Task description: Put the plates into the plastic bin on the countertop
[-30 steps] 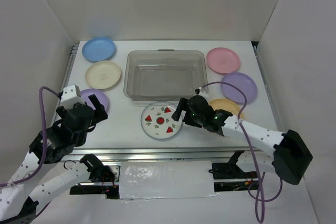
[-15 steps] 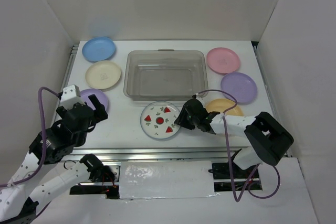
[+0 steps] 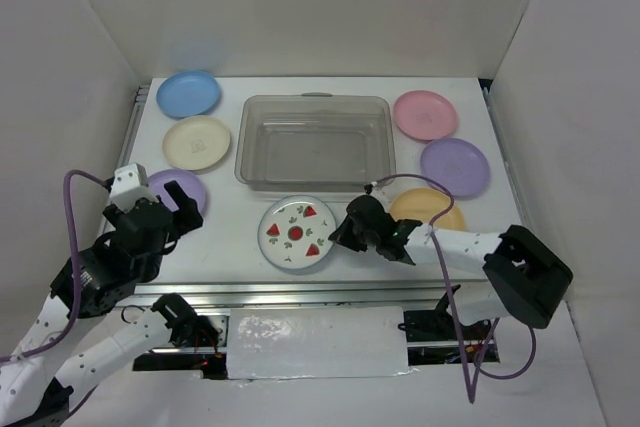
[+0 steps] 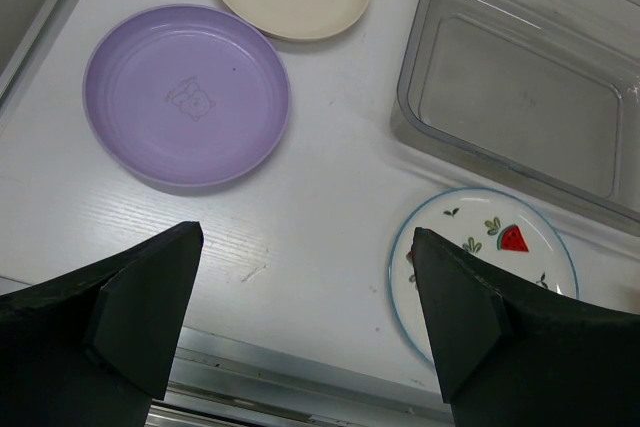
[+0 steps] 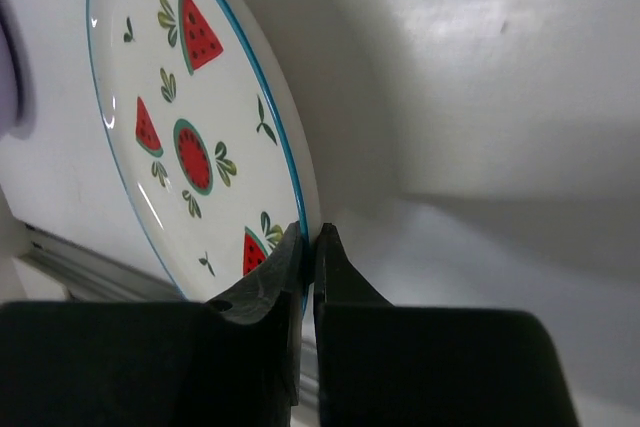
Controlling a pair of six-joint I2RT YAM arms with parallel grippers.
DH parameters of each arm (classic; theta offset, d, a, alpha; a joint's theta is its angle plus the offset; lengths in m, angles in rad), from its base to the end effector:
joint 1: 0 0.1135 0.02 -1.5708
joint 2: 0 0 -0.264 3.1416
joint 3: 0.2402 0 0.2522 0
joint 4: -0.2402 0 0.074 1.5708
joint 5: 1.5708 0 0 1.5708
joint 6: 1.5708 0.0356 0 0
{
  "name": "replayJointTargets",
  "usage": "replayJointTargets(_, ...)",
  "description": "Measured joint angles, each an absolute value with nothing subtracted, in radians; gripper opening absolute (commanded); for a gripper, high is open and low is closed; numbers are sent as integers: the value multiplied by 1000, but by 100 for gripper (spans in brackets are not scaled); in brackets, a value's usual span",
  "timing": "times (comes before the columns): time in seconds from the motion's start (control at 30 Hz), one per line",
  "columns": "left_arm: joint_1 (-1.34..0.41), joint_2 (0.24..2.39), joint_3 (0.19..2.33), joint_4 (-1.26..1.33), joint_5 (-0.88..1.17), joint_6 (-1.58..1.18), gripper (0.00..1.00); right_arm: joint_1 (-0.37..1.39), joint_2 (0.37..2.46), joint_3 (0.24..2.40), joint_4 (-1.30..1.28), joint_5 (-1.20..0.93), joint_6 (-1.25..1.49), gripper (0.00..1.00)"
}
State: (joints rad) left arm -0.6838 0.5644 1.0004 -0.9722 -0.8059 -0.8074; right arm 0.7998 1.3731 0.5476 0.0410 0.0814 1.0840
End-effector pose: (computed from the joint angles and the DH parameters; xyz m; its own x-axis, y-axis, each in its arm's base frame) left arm 0.0770 -0.0297 0.3622 -0.2425 -0.4478 -0.8606 -0.3161 0.8752 -0.3663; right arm 0.1804 0.1815 0.1557 -0.8267 0.4133 -0.3819 0.1195 0.7920 0.5987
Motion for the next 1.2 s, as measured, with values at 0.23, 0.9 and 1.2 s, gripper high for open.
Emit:
replayJointTargets(0.23,-684,524,1000,-985,-823,-818,99,1066,1229,591,-203,173,1076,0)
replayJointTargets(0.9,-684,482,1000,-1007,-854,-843,99,824,1006,812,-436,65,933,0)
replayJointTargets(1.2,-684,487,1000,-1010,-857,-843,99,311,1276,1183,-416,-166,810,0)
